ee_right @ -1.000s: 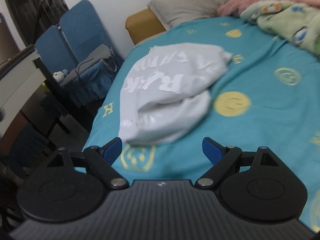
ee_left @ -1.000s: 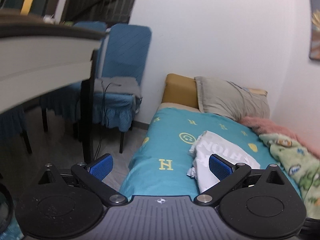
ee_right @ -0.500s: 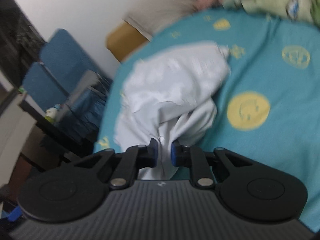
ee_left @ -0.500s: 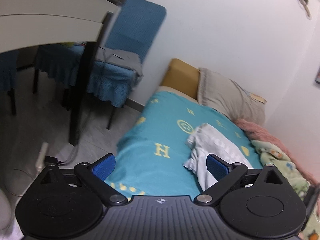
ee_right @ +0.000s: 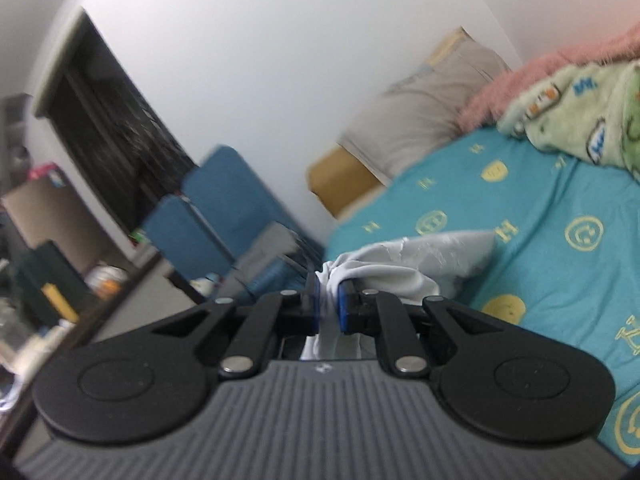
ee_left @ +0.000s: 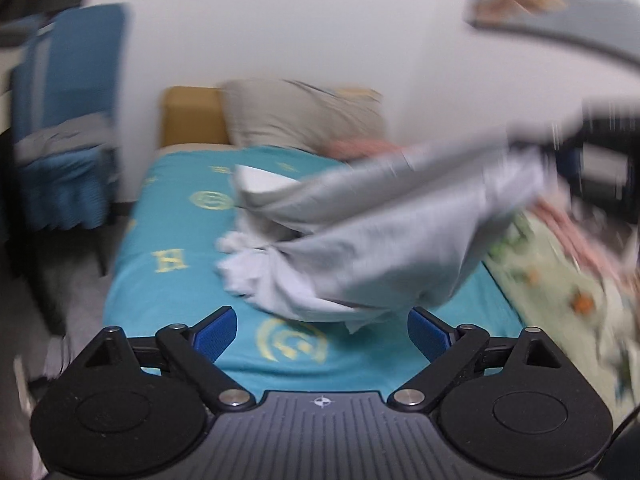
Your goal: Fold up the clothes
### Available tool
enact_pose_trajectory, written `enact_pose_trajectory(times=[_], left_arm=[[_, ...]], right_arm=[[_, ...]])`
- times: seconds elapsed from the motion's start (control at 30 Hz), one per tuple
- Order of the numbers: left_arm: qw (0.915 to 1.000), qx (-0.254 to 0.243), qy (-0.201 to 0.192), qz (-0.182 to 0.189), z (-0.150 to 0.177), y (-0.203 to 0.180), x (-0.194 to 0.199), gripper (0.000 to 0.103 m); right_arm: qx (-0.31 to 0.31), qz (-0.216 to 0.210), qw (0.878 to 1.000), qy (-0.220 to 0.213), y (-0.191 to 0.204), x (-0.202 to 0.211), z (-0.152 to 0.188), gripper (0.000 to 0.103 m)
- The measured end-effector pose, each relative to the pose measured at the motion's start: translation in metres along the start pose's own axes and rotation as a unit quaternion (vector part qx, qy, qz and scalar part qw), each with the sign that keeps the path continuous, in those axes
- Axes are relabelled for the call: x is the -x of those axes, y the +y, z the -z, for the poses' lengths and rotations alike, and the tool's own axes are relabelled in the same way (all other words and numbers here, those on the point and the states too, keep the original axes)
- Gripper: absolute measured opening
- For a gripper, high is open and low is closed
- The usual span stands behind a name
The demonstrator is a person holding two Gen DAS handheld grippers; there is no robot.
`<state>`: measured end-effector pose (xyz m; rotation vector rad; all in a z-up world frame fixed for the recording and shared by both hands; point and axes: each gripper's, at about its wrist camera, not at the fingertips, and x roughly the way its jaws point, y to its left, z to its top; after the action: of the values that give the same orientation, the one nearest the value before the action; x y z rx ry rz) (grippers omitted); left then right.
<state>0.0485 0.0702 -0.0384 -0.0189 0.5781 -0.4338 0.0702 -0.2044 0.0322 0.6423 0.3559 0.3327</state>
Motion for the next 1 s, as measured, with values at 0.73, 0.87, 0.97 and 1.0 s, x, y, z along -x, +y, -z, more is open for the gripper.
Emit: enact_pose_trajectory(times=[0.73, 0.87, 0.97, 1.0], left_arm=[[0.9632, -0.223, 0.149, -0.018, 0.055, -0.094, -0.138, 0.042], [0.9867, -0.123, 0.105, -0.015, 0.020, -0.061, -0.122, 0.012], [0.9982, -0.048, 0.035, 0.001, -0.008, -0.039, -0.091, 0.008], [0.9996, -0.026, 0.007, 0.009, -0.015, -0.032, -0.079, 0.007]], right_arm=[[0.003, 0.120, 0.992, 0.032, -0.136, -0.025, -0.001, 0.012], [-0.054, 0.130, 0.988, 0.067, -0.169, -0.045, 0.005, 0.013], [-0.054, 0.140, 0.985, 0.083, -0.172, -0.051, 0.009, 0.013], [-0.052, 0.142, 0.985, 0.086, -0.171, -0.052, 0.011, 0.013]])
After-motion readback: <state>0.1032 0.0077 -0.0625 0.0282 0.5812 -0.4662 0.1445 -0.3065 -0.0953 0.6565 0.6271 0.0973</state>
